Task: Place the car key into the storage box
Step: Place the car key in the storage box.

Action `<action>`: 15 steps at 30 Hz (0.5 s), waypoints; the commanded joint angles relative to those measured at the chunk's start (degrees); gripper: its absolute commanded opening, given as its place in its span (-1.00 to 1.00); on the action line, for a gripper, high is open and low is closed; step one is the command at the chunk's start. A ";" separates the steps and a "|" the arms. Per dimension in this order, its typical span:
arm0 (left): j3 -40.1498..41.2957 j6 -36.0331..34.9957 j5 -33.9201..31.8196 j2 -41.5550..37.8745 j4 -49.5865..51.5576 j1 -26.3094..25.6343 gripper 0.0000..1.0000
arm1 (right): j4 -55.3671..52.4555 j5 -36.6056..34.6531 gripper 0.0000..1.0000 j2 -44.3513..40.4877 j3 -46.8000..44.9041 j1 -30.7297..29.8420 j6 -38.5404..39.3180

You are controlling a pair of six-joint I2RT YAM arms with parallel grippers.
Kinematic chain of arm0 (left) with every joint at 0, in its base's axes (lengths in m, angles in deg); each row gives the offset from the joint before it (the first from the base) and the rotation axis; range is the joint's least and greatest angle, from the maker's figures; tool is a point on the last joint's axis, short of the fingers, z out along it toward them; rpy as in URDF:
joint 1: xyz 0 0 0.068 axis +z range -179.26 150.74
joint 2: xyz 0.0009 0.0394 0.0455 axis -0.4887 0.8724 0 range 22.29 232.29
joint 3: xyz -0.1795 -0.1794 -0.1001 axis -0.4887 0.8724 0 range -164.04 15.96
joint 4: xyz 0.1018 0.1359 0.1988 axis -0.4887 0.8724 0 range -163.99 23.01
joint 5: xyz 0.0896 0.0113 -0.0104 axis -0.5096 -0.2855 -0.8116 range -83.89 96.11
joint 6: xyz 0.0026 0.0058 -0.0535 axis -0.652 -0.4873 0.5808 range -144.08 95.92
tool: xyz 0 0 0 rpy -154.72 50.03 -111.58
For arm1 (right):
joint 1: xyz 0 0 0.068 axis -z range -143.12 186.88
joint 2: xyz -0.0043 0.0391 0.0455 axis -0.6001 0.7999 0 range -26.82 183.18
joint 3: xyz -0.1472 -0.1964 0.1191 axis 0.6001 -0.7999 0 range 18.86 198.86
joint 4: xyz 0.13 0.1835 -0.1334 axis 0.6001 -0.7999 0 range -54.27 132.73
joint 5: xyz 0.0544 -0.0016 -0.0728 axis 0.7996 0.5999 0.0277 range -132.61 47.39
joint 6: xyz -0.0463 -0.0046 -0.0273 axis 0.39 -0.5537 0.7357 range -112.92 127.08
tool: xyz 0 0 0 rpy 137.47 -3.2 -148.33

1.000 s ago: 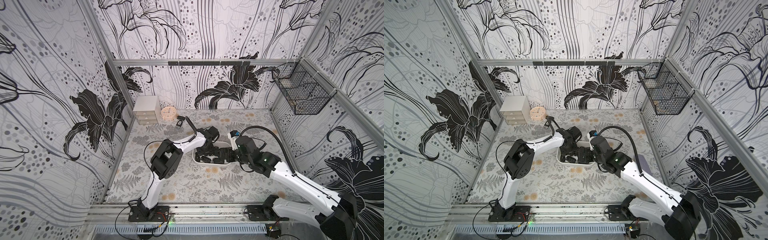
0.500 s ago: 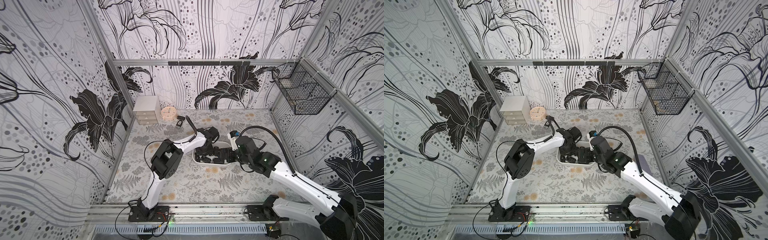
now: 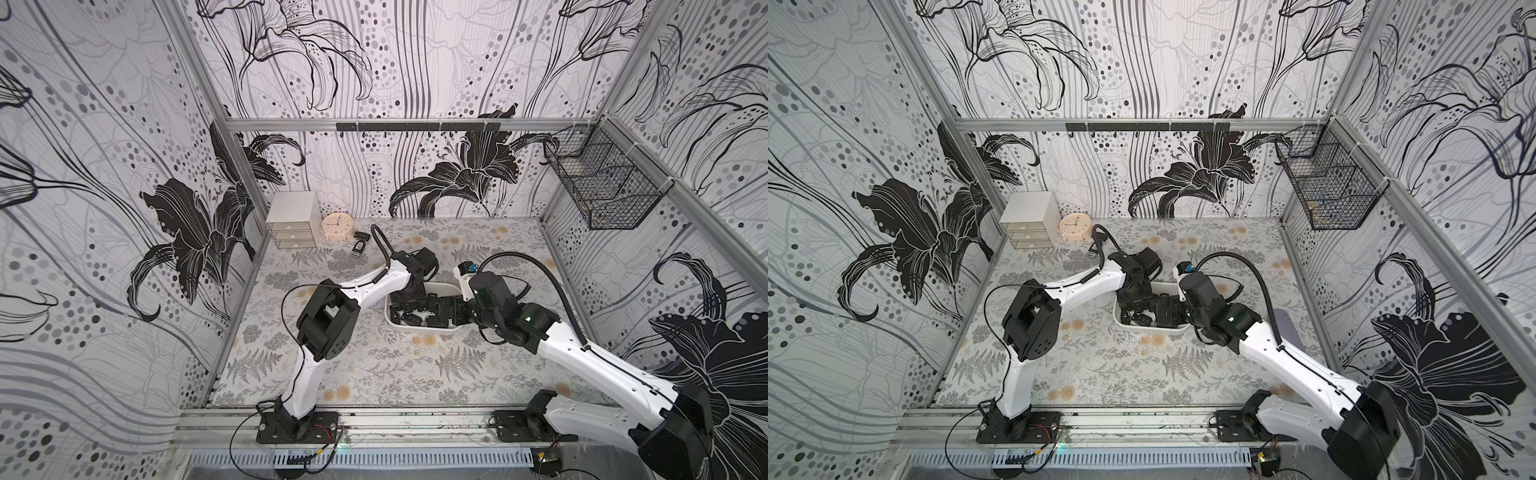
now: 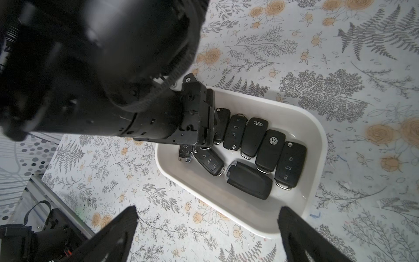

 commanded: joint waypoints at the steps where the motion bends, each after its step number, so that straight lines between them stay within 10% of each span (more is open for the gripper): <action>1: -2.64 -2.09 -2.09 -3.83 1.38 1.00 0.41 | 1.93 0.40 1.00 1.08 1.70 -0.10 0.53; 8: -3.36 -3.61 -3.79 -6.15 1.43 5.02 0.97 | 5.21 1.26 1.00 2.63 2.73 -0.15 0.51; 15: -3.07 -7.29 -6.53 -6.39 -0.59 9.83 0.99 | 10.74 2.82 1.00 4.55 3.38 -0.10 2.18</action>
